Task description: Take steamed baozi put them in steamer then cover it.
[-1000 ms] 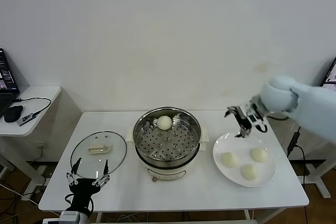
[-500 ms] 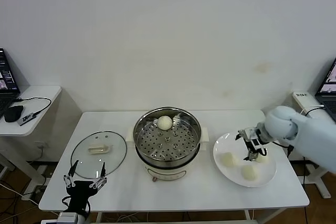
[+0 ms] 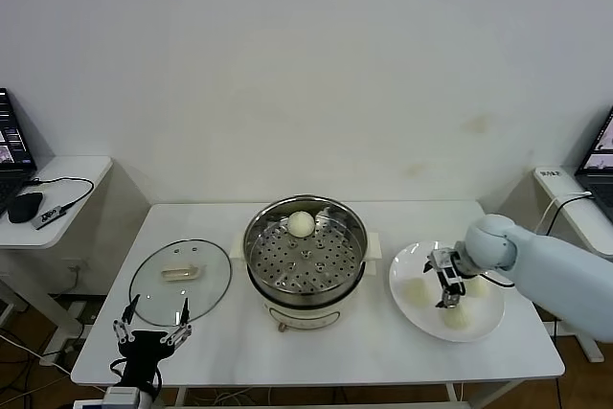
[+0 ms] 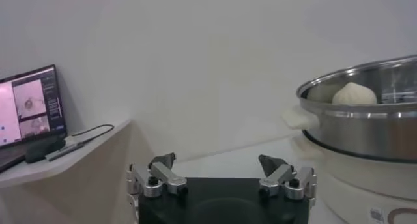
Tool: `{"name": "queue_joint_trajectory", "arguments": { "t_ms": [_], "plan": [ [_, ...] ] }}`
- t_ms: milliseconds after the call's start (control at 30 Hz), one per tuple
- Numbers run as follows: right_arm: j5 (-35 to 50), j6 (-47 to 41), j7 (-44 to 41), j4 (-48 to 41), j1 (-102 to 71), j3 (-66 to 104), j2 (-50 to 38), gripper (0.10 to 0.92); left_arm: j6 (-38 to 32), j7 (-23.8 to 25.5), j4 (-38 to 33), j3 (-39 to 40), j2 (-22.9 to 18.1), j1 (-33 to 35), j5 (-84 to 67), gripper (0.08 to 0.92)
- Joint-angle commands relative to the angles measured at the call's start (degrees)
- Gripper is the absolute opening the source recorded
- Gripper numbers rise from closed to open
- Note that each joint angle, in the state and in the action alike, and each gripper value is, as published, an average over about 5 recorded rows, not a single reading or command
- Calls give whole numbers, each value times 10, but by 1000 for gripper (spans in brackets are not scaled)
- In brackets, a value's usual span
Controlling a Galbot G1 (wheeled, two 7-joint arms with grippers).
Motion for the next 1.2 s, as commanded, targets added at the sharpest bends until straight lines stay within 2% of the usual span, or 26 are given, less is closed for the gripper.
{"name": "queue_joint_trajectory", "arguments": {
  "t_ms": [33,333,767,1000,1200],
  "plan": [
    [-9,-3,2,-52,-29,21,50,823,0,0,5,-1,1,-2,0,823],
    [-14,-9,0,-65,-29,21,64,802,0,0,8,-1,1,-5,-1,823],
    [0,-9,-21,-58,-1,20,51,594,0,0,3,1,0,-6,-1,823],
    [36,-15,-27,-27,80,6,11,605,1,1,-5,4,2,-6,-1,823],
    [102,-29,-28,9,198,-36,-19,611,1,1,-11,8,4,-6,-1,823]
  ]
}}
